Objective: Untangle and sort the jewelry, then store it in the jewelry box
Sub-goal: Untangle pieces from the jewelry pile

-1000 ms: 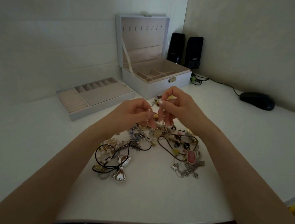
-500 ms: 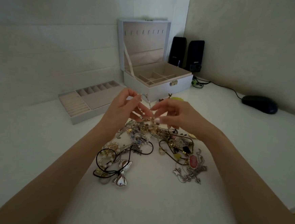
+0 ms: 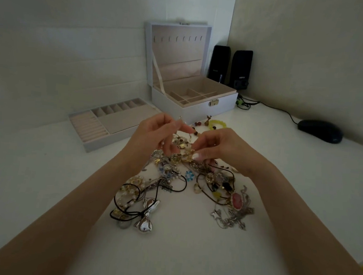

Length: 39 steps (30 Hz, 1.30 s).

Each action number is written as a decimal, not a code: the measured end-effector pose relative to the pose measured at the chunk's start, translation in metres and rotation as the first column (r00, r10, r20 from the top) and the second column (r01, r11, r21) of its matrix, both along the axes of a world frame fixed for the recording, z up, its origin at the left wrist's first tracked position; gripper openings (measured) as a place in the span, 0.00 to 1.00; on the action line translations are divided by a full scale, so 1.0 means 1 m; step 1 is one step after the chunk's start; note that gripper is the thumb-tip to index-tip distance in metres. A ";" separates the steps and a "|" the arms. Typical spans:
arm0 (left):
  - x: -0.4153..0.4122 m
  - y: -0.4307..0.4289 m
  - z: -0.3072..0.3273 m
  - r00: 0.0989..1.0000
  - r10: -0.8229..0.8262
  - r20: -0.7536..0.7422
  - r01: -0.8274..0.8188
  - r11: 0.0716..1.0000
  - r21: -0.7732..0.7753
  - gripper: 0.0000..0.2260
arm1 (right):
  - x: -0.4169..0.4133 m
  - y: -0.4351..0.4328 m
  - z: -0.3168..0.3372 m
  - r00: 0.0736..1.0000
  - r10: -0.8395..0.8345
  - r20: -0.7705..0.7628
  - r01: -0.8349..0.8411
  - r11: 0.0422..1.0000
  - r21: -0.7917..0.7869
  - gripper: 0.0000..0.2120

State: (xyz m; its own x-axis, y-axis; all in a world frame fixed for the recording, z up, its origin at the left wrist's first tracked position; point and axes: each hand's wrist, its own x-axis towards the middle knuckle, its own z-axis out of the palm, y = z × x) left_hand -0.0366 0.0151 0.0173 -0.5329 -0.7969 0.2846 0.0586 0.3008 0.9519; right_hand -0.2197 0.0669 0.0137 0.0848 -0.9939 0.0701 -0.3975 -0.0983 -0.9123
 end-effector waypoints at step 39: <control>0.010 -0.012 -0.009 0.945 0.080 0.317 0.015 0.958 -0.288 0.18 | 0.008 -0.002 0.004 0.797 -0.092 0.597 0.008 0.990 0.143 0.04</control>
State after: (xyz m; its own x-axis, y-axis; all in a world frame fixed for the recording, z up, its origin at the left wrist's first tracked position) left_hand -0.0268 0.0033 0.0083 -0.6089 -0.7269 0.3176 -0.2509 0.5563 0.7922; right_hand -0.2113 0.0645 0.0180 0.0174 -0.9992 -0.0360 0.2330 0.0390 -0.9717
